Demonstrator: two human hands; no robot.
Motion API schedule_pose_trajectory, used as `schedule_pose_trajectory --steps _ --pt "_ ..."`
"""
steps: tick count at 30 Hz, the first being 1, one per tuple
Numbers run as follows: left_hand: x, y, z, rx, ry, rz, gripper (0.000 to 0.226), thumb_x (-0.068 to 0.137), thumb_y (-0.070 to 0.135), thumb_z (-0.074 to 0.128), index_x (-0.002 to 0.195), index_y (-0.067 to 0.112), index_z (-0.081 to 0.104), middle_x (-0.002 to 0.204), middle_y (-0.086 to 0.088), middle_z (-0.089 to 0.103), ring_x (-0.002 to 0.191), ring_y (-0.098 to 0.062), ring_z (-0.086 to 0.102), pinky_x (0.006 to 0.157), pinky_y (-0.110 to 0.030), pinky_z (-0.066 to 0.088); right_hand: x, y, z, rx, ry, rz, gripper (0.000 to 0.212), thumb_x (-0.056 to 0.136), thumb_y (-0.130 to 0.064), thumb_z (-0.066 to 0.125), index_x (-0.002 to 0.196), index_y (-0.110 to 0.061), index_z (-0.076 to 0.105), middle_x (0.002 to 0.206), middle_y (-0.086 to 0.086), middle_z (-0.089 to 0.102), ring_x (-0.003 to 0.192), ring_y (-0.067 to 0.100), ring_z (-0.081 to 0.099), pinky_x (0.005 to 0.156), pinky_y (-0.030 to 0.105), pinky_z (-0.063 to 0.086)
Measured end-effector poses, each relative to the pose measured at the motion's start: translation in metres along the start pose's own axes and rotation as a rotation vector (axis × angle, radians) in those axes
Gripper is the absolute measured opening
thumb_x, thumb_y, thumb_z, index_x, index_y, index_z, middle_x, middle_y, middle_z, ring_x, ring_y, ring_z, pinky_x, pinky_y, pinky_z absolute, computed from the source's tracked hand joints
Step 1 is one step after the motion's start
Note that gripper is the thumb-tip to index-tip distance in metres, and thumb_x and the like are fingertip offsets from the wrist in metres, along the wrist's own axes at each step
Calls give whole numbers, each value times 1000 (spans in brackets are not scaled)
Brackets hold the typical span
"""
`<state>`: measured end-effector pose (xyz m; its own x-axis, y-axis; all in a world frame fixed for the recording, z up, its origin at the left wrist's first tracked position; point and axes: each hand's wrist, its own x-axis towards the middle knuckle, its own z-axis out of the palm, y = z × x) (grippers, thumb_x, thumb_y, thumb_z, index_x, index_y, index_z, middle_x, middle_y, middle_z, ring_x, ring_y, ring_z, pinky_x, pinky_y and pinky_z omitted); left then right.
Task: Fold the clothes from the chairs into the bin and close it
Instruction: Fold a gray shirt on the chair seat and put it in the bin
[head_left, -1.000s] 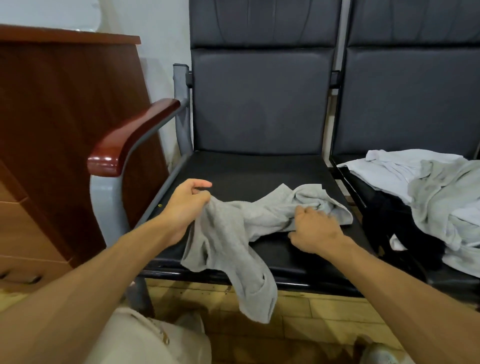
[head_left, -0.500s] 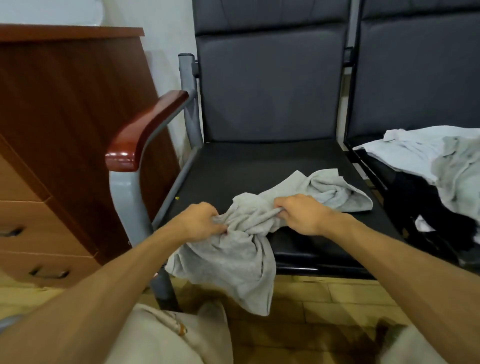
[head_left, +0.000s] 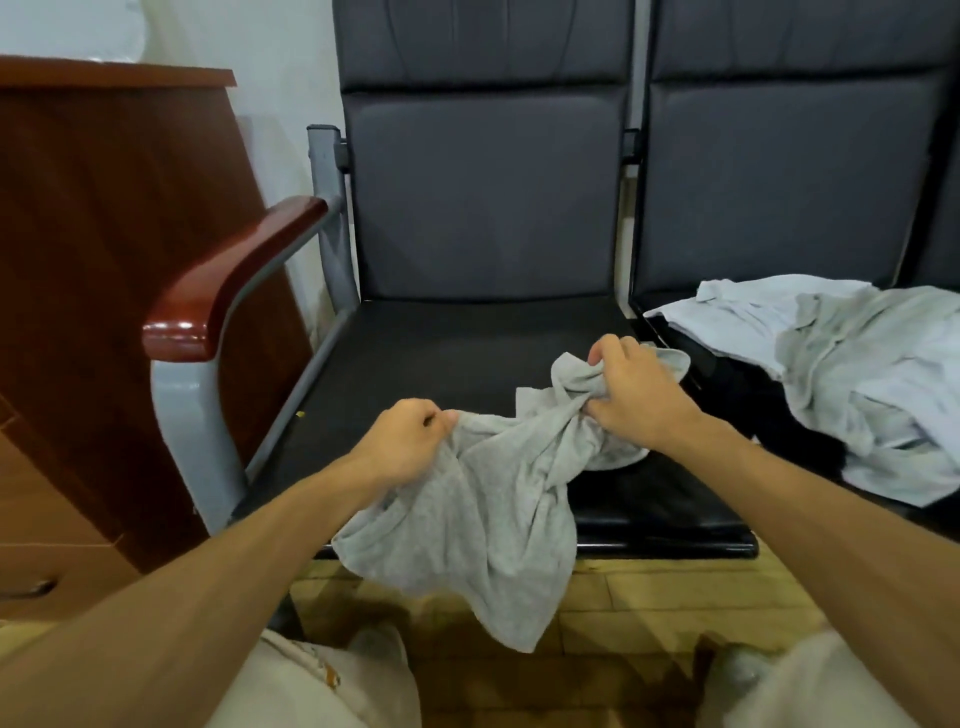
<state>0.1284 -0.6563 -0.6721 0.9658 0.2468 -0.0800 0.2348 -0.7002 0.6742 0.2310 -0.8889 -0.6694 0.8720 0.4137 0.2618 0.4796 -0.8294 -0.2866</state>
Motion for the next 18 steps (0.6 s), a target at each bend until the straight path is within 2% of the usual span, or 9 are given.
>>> schedule_pose_trajectory --steps 3,5,7,9,10,12,15,18 --pt "1 -3 -1 54 -11 -33 21 101 28 43 97 18 61 94 -1 63 86 -17 61 75 -34 50 -4 -8 -11 27 9 -91 15 85 -25 65 89 -15 54 86 -4 51 90 20 53 82 34 44" --pt "0 -3 -1 97 -37 -61 19 100 25 44 100 19 62 100 -3 65 93 -20 62 81 -37 51 -9 -12 -20 -42 -57 -94 24 86 -33 65 72 -16 55 71 -3 56 82 18 56 78 32 47" --pt "-2 -1 1 100 -72 -91 20 99 24 45 101 18 64 103 -4 65 91 -19 61 76 -33 49 -13 -13 -27 -90 -111 -61 41 89 -38 62 58 -12 53 58 0 53 66 14 54 67 27 44" --pt "-4 3 4 69 -115 -105 22 97 22 46 104 12 65 106 -5 64 87 -15 56 73 -29 44 -17 -11 -27 3 -212 -17 50 93 -37 57 55 -5 56 50 2 53 49 10 51 57 17 41" --pt "-5 6 6 52 -139 -111 23 96 23 48 106 11 65 107 -5 63 88 -15 55 75 -30 43 -21 -11 -26 93 -286 -6 49 94 -34 56 58 -2 61 51 4 58 46 9 54 57 12 43" --pt "-6 12 9 18 -199 -140 27 95 30 52 107 11 67 109 -4 63 96 -17 59 82 -32 46 -25 -13 -19 191 -424 -32 34 93 -26 58 71 -3 70 61 0 68 52 4 58 65 14 49" --pt "-4 17 16 -33 -299 -215 38 91 44 60 103 10 71 102 -4 69 95 -20 65 89 -36 52 -27 -22 -8 117 -522 -154 12 91 -15 56 95 -14 68 72 -16 57 66 0 50 67 12 39" --pt "-1 20 22 -148 -246 -224 32 89 40 65 81 9 66 83 -2 67 76 -15 63 74 -30 51 -25 -30 7 165 -515 -192 21 94 -23 57 115 -23 61 79 -13 54 75 3 50 70 18 39"
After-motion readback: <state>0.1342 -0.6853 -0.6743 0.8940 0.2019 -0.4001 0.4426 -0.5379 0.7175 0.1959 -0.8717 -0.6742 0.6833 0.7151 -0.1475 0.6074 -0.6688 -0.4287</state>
